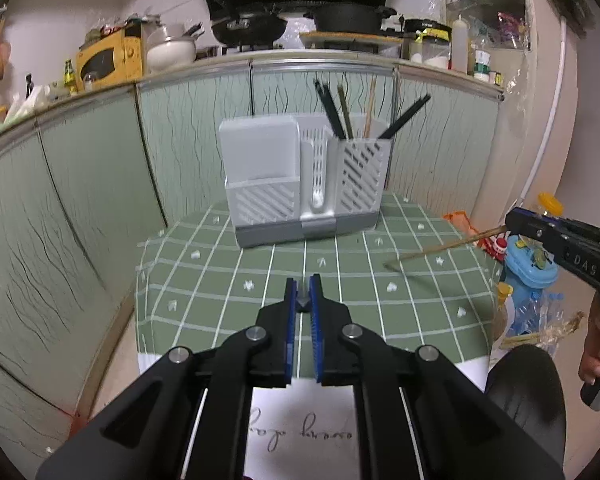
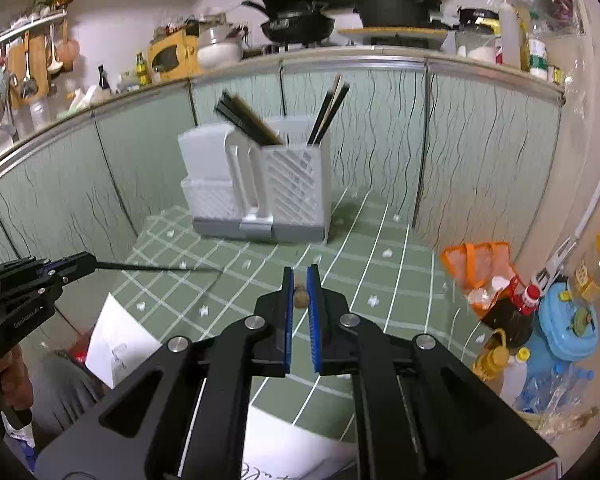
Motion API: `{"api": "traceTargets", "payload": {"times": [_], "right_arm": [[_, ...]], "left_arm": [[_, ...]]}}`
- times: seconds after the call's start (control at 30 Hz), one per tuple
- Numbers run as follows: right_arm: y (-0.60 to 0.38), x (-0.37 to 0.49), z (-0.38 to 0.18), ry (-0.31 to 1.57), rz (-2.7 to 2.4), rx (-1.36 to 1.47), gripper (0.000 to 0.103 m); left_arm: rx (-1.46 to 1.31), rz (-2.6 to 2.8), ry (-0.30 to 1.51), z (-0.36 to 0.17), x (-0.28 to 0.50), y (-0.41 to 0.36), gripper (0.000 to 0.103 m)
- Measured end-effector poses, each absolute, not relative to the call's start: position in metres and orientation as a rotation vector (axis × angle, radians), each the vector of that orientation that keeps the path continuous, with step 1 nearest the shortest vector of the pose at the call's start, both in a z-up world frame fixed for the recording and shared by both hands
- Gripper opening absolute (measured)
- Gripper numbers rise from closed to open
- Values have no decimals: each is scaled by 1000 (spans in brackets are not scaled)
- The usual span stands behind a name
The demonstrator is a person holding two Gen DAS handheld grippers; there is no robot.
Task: Organize utensils
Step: 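Lift and carry both held chopsticks toward the utensil holder, then lower both chopsticks into the holder and open both tools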
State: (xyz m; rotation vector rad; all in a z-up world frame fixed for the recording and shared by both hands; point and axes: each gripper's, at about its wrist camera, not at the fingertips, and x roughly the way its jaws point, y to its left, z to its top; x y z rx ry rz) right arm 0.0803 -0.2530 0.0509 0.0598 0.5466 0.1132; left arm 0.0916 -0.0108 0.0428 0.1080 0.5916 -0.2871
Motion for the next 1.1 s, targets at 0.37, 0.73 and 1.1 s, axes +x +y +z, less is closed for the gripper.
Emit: {"api": "traceTargets", "payload": {"times": [0.37,0.73,1.1], "right_arm": [[-266,84,113,460,124,50,6],[-274,108,178,419,170,52,6],[-274,157,235,364,239,55,6]], "left_arm": [[124,-313,500,105,99,-21,8],[126,-405,427,168,121,-45,8],[105,-490,390,220,175,-72,8]]}}
